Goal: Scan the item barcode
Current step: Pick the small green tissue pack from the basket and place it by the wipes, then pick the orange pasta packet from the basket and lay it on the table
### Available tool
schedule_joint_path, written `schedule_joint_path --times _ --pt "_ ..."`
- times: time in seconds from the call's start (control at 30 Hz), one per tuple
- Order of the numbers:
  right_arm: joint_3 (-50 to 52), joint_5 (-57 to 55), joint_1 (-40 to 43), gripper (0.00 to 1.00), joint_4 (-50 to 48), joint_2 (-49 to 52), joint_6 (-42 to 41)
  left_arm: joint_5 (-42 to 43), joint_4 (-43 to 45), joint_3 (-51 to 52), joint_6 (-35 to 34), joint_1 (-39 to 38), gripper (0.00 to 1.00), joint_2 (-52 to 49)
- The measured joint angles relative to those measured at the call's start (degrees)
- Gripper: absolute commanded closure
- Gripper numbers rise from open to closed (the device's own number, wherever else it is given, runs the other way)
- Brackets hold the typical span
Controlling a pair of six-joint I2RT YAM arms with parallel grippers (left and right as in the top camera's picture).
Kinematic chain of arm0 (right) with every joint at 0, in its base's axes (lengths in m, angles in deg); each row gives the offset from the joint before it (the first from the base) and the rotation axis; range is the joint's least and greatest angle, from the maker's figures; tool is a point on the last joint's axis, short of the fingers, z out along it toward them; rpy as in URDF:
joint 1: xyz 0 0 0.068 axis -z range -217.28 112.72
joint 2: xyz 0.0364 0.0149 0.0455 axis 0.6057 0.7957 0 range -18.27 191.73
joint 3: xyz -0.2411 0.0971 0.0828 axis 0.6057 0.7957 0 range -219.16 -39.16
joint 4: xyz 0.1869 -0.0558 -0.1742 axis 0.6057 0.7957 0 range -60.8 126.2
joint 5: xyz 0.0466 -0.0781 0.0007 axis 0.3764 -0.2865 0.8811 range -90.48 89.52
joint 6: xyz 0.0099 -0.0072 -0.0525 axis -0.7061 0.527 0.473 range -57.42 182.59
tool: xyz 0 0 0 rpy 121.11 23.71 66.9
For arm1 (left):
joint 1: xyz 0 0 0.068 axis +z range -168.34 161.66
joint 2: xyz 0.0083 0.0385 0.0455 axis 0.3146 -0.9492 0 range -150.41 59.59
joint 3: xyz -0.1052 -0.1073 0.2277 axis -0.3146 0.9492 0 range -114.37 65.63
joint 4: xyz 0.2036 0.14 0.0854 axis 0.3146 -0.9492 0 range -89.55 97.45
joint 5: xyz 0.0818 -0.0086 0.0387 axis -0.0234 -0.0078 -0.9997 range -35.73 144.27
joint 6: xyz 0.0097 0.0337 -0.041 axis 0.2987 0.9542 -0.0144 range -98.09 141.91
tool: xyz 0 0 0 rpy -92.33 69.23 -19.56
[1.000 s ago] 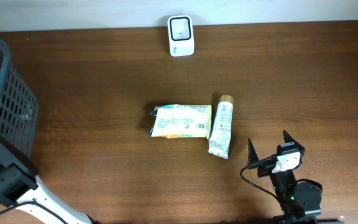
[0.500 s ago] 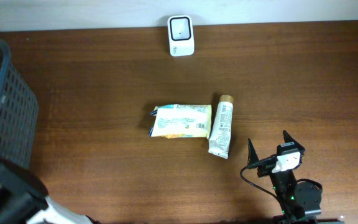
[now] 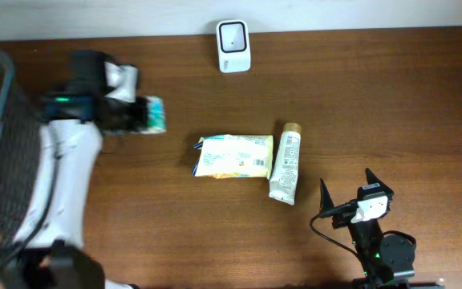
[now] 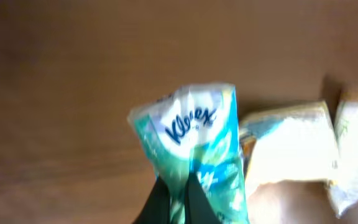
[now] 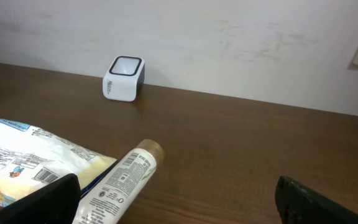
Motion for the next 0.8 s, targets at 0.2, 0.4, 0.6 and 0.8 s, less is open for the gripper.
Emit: schedule_joint_path --times 0.2,0.4,0.6,0.8 --pt "0.0 0.0 0.0 0.02 0.0 0.0 0.0 -1.0 6.8 7.1 1.0 -10.1 0.37 -13.4" --pt "0.0 0.0 0.0 0.01 0.0 0.0 0.0 -4.1 4.3 5.9 0.8 -11.3 0.01 -15.7" --pt "0.0 0.0 0.0 0.01 0.0 0.0 0.0 -14.9 -9.9 -19.7 -0.6 -10.2 0.01 -12.6" --pt "0.0 0.0 0.0 0.01 0.0 0.0 0.0 -17.8 -11.6 -40.2 -0.8 2.2 0.01 -0.2"
